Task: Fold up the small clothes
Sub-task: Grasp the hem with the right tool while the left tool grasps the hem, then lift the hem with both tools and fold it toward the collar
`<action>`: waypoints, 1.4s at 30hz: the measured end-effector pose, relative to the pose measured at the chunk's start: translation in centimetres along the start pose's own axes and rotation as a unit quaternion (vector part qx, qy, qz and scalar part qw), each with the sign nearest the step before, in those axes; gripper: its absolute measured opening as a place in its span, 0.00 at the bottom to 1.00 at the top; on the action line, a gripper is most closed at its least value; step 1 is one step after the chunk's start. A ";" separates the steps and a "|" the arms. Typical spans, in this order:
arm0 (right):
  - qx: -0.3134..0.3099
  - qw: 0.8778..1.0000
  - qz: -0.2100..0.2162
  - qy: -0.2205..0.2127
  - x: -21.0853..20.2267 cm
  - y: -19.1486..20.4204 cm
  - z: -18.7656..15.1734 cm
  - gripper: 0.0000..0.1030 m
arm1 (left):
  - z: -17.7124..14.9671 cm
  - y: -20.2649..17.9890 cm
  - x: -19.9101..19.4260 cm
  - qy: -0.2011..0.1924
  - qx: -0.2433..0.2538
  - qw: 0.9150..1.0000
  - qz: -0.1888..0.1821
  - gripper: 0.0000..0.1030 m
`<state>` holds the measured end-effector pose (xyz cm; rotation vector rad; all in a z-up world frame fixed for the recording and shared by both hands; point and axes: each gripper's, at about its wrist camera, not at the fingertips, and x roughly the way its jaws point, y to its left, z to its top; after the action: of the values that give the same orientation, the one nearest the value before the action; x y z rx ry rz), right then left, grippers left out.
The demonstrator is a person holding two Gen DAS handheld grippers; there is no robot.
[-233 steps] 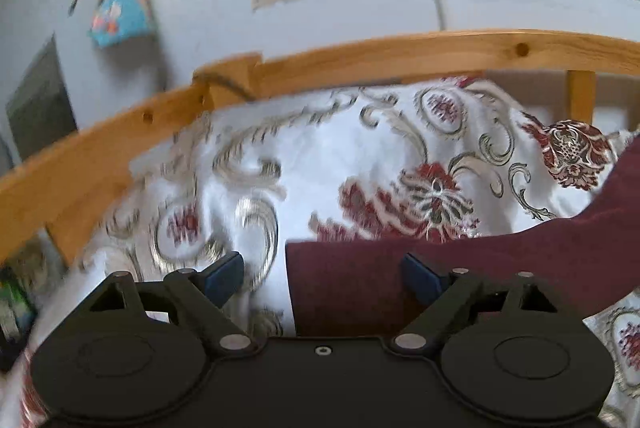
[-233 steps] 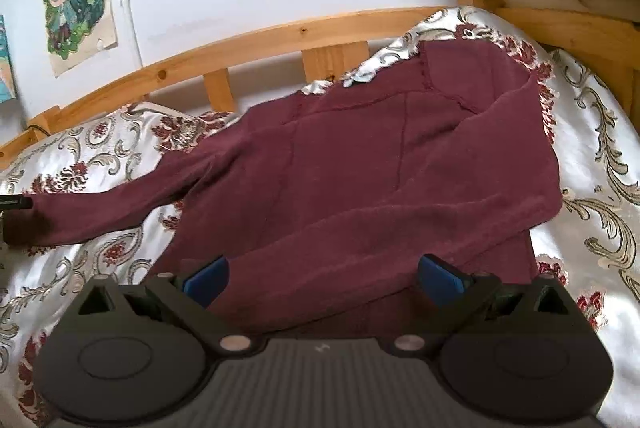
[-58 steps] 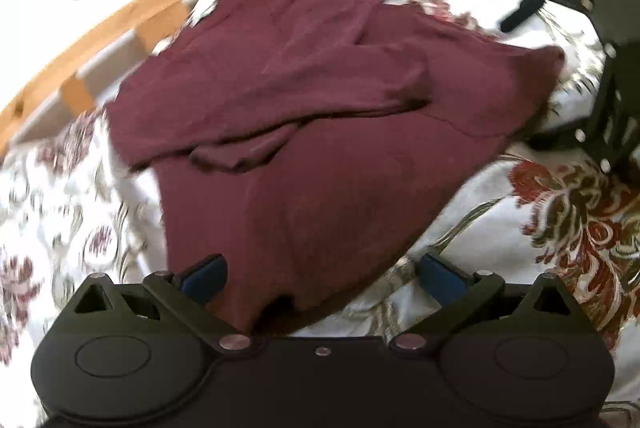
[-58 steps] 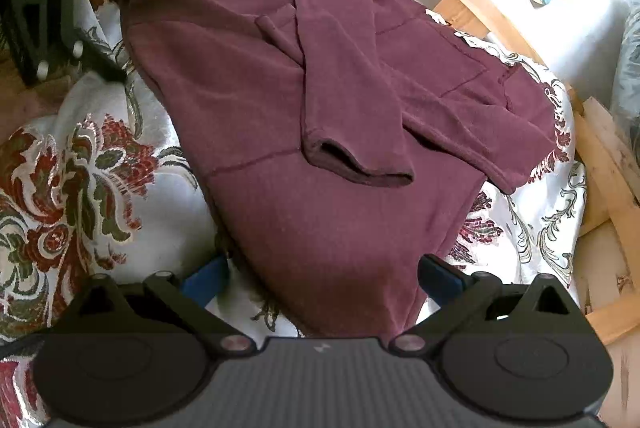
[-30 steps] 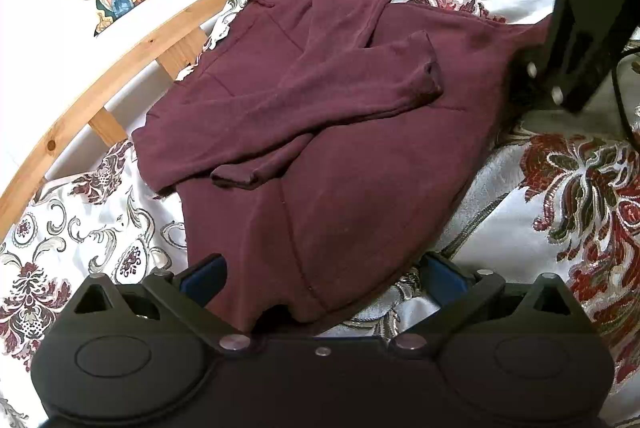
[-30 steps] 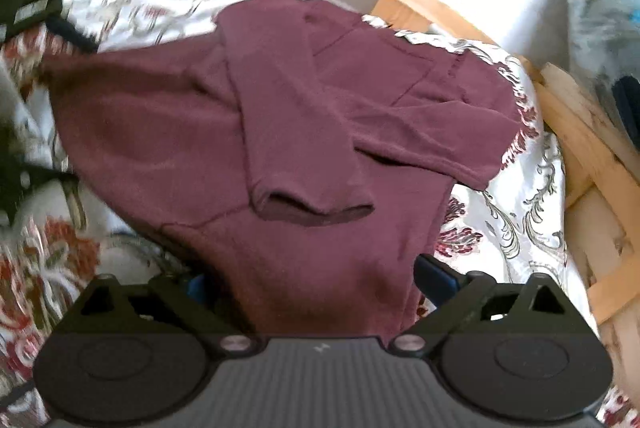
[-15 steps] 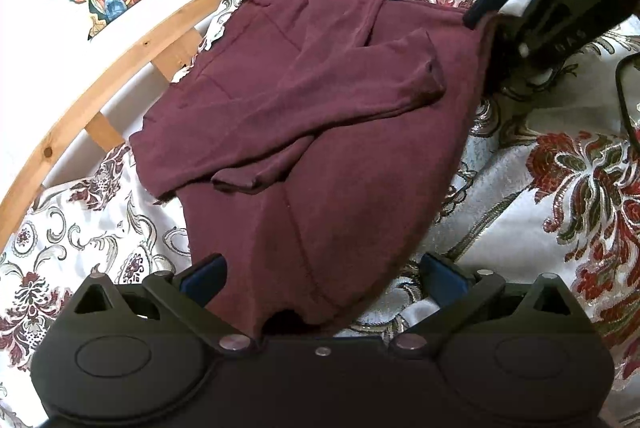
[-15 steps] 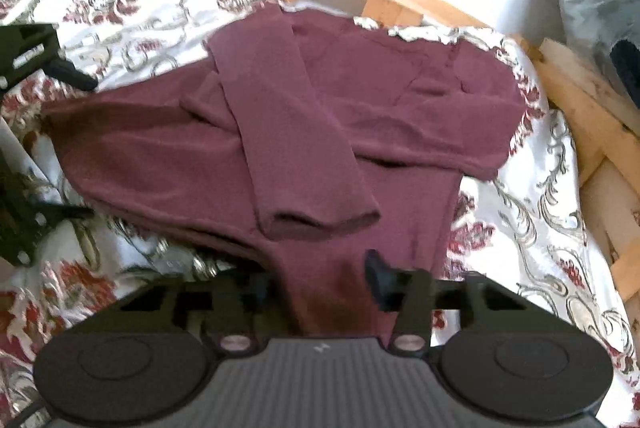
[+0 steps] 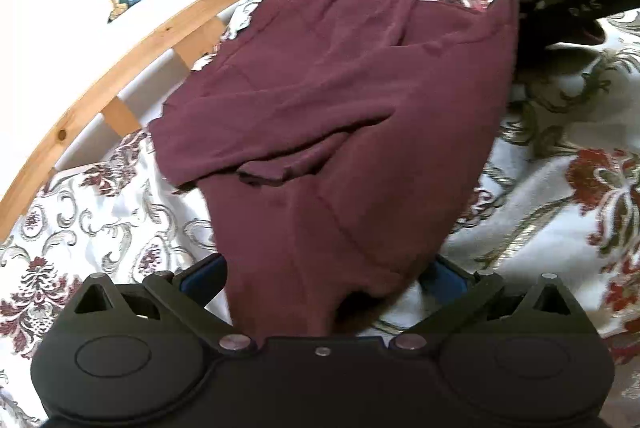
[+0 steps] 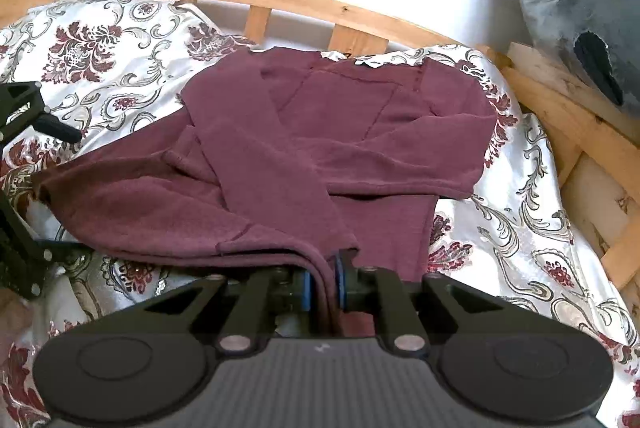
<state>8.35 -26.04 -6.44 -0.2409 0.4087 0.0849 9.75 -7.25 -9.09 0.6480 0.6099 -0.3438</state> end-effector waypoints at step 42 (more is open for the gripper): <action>-0.148 0.987 -0.071 0.001 -19.7 7.7 0.5 0.07 | -2.8 10.5 -21.1 -0.045 -0.158 0.975 -0.149 0.04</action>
<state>-10.45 -19.13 0.30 -0.5615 0.3796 0.0053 -2.69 4.86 7.10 0.2322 0.6584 -0.5400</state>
